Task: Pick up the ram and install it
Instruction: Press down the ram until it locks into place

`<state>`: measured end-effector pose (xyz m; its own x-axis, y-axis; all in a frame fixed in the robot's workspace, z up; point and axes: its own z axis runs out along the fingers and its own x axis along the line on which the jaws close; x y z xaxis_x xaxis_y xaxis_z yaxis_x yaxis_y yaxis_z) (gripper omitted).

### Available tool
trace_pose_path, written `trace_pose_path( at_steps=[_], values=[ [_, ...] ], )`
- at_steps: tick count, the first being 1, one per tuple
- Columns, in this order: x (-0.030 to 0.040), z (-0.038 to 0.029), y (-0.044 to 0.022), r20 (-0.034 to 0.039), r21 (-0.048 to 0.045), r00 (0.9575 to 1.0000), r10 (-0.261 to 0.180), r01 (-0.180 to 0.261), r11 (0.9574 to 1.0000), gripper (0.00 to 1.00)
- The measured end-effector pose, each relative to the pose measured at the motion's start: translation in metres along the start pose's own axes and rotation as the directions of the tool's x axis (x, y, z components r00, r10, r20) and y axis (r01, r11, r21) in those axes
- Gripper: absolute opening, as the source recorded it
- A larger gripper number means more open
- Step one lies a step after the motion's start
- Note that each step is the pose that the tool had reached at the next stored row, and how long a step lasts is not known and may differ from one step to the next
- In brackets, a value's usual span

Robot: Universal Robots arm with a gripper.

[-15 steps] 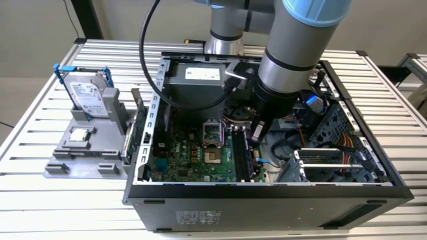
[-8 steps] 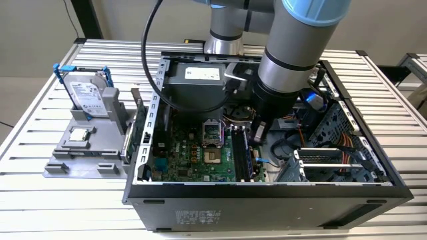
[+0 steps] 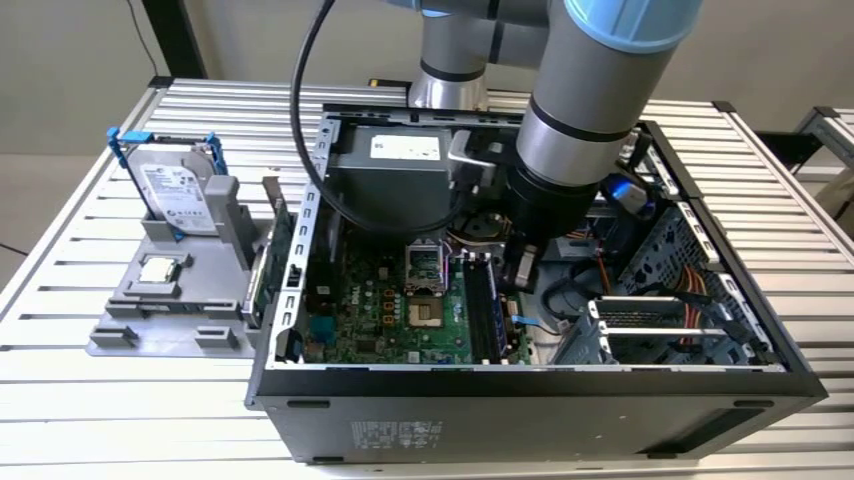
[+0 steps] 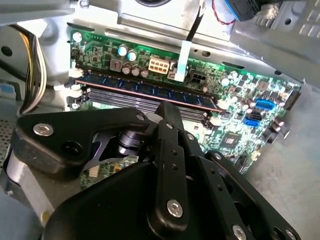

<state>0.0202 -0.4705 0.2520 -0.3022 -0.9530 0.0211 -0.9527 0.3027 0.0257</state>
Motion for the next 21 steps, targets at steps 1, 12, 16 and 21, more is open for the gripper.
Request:
trace_pose_path(
  at_steps=[1, 12, 16, 21],
  values=[
    [0.0000, 0.0000, 0.0000, -0.0003, 0.0002, 0.9999, -0.013, 0.013, 0.9999, 0.00],
    [0.0000, 0.0001, 0.0000, -0.0017, 0.0022, 0.9899, -0.142, 0.142, 0.9899, 0.00],
    [0.0000, 0.0002, 0.0000, -0.0021, 0.0026, 0.9852, -0.171, 0.171, 0.9852, 0.00],
    [0.0000, 0.0005, 0.0000, -0.0021, 0.0028, 0.9839, -0.178, 0.178, 0.9839, 0.00]
  ],
)
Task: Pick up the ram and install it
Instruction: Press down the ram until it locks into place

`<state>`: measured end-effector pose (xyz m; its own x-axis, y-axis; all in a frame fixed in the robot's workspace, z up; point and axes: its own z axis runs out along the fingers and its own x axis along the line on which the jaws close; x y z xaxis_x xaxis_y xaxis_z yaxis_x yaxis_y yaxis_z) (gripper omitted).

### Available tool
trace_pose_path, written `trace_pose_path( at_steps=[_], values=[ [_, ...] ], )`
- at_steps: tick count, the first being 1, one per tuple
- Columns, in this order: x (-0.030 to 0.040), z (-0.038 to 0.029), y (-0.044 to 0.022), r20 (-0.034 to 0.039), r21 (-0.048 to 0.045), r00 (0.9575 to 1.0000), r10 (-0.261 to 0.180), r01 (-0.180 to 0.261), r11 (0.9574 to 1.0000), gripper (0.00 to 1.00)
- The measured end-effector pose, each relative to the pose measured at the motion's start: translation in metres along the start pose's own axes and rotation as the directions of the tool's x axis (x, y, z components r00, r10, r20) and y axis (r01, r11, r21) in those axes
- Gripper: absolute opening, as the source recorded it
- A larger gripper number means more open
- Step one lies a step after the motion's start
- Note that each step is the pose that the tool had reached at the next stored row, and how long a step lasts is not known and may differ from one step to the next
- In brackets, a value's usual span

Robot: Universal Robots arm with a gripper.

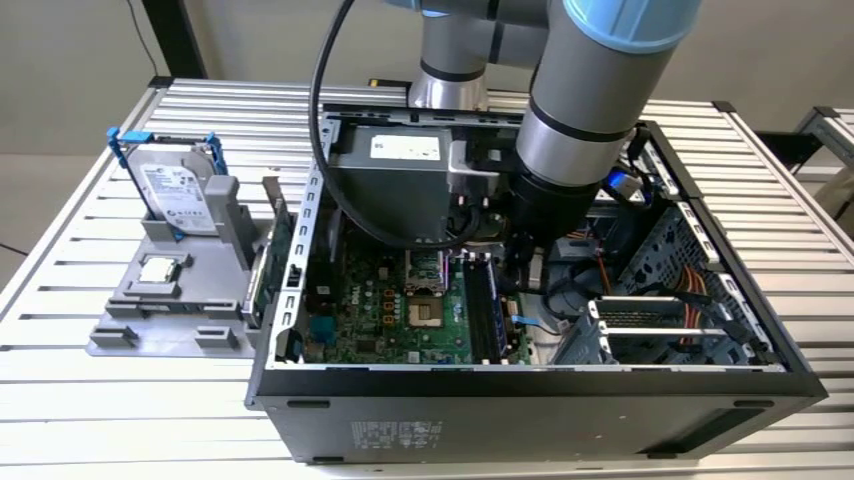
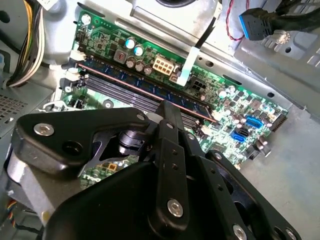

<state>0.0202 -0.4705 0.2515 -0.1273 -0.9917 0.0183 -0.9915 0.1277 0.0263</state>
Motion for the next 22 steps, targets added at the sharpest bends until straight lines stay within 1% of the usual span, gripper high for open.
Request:
trace_pose_path(
  at_steps=[2, 15, 18, 20, 22],
  values=[
    [-0.0001, 0.0025, -0.0001, 0.0001, 0.0000, 1.0000, 0.000, 0.000, 1.0000, 0.00],
    [-0.0017, 0.0261, -0.0006, -0.0003, 0.0021, 0.9998, -0.019, 0.019, 0.9998, 0.00],
    [-0.0016, 0.0306, -0.0006, -0.0023, 0.0019, 0.9998, -0.020, 0.020, 0.9998, 0.00],
    [-0.0017, 0.0326, -0.0007, -0.0001, 0.0020, 0.9998, -0.022, 0.022, 0.9998, 0.00],
    [-0.0018, 0.0327, -0.0007, 0.0009, 0.0019, 0.9998, -0.022, 0.022, 0.9998, 0.00]
  ],
)
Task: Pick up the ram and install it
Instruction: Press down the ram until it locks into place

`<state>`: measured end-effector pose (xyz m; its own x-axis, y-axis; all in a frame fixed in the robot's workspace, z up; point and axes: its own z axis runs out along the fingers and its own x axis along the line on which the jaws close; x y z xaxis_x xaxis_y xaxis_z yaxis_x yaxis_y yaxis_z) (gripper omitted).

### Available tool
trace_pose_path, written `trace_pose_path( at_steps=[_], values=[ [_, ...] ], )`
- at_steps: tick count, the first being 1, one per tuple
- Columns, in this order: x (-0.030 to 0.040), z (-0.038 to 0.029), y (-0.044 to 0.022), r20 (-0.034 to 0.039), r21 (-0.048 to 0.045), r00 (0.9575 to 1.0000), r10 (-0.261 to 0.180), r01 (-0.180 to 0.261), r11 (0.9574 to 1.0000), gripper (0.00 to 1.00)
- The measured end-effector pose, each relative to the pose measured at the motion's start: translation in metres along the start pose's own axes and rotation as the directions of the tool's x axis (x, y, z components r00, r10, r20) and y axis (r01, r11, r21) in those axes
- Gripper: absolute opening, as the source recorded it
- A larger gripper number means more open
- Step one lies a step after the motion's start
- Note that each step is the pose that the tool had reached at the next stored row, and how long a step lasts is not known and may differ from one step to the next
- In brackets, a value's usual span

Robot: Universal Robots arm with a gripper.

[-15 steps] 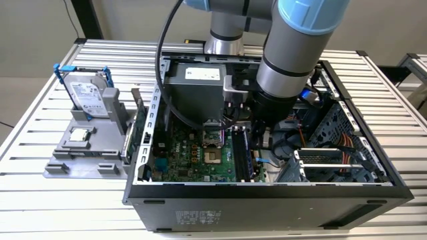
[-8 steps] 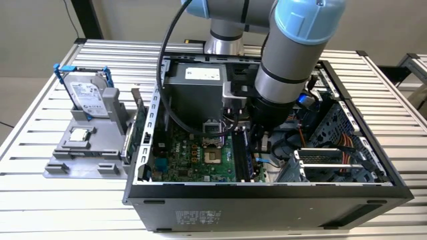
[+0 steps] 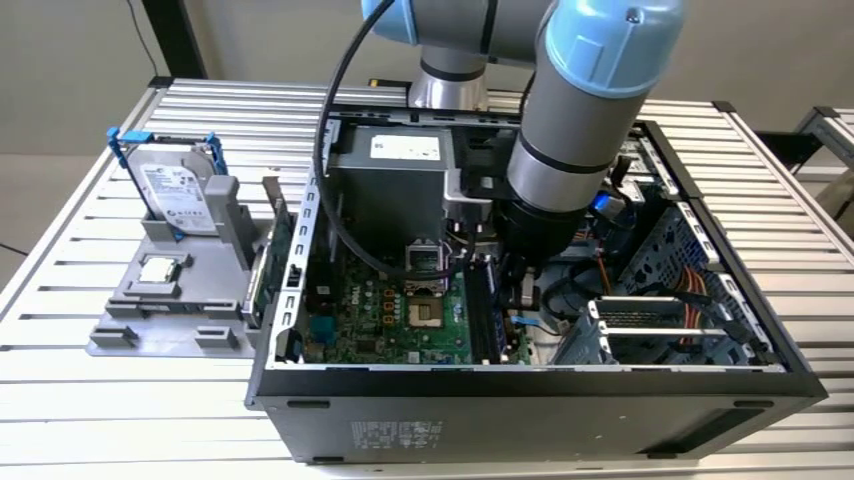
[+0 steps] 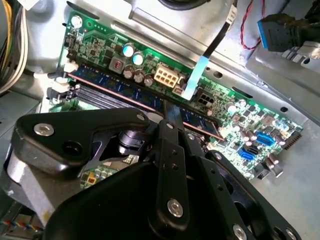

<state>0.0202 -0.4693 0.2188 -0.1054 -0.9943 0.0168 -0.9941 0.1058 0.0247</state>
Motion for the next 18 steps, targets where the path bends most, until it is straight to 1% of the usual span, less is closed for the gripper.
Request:
trace_pose_path(
  at_steps=[1, 2, 4, 8, 11, 18],
  values=[
    [-0.0004, -0.0025, 0.0000, 0.0008, 0.0000, 1.0000, 0.000, 0.000, 1.0000, 0.00],
    [-0.0006, -0.0062, 0.0001, 0.0033, 0.0002, 1.0000, 0.000, 0.000, 1.0000, 0.00],
    [0.0002, -0.0160, 0.0004, 0.0009, 0.0000, 1.0000, 0.000, 0.000, 1.0000, 0.00],
    [0.0005, -0.0332, 0.0008, 0.0009, 0.0000, 1.0000, -0.001, 0.001, 1.0000, 0.00],
    [0.0006, -0.0422, 0.0010, 0.0007, 0.0000, 1.0000, -0.001, 0.001, 1.0000, 0.00],
    [0.0008, -0.0593, 0.0015, 0.0009, 0.0000, 1.0000, -0.001, 0.001, 1.0000, 0.00]
  ],
)
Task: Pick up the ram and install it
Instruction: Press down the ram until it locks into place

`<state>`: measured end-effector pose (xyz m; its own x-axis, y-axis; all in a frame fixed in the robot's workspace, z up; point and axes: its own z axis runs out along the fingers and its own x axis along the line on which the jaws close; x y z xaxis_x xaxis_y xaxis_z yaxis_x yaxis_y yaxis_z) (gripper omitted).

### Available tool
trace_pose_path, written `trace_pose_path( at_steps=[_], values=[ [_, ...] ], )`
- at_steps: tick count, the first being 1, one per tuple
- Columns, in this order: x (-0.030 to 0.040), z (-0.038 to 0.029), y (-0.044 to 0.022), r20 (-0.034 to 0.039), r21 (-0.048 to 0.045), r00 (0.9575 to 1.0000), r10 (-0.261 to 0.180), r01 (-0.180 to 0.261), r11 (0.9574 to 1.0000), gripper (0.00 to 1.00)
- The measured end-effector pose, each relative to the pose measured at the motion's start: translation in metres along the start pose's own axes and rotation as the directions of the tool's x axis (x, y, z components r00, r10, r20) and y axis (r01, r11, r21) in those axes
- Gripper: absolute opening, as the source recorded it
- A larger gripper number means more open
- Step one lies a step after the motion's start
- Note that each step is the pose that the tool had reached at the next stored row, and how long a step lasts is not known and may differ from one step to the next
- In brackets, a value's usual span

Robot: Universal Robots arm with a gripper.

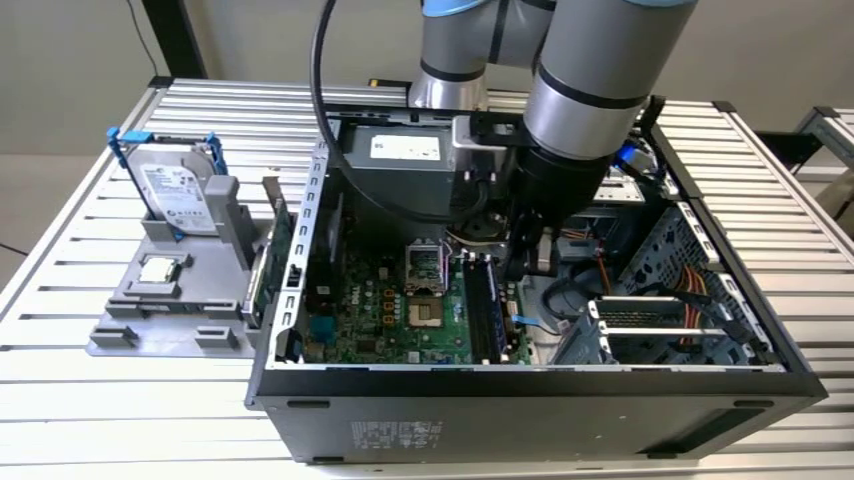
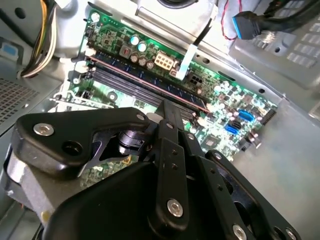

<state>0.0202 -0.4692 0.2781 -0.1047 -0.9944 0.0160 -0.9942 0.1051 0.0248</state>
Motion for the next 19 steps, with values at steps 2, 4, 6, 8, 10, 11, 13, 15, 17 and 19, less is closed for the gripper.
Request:
trace_pose_path(
  at_steps=[2, 4, 6, 8, 10, 11, 13, 15, 17, 19],
  values=[
    [0.0001, -0.0043, 0.0001, 0.0000, 0.0000, 1.0000, 0.000, 0.000, 1.0000, 0.00],
    [0.0001, -0.0077, 0.0002, 0.0000, 0.0000, 1.0000, 0.000, 0.000, 1.0000, 0.00],
    [0.0002, -0.0108, 0.0003, 0.0000, -0.0001, 1.0000, 0.000, 0.000, 1.0000, 0.00],
    [0.0002, -0.0137, 0.0003, 0.0000, -0.0001, 1.0000, 0.000, 0.000, 1.0000, 0.00],
    [0.0003, -0.0151, 0.0004, 0.0001, -0.0001, 1.0000, 0.000, 0.000, 1.0000, 0.00],
    [0.0002, -0.0156, 0.0004, 0.0000, -0.0001, 1.0000, 0.000, 0.000, 1.0000, 0.00],
    [0.0002, -0.0161, 0.0004, 0.0002, -0.0001, 1.0000, 0.000, 0.000, 1.0000, 0.00],
    [0.0002, -0.0164, 0.0004, 0.0001, -0.0003, 1.0000, 0.000, 0.000, 1.0000, 0.00],
    [0.0003, -0.0165, 0.0004, 0.0000, -0.0006, 1.0000, 0.000, 0.000, 1.0000, 0.00],
    [0.0003, -0.0165, 0.0004, -0.0001, -0.0006, 1.0000, 0.000, 0.000, 1.0000, 0.00]
  ],
)
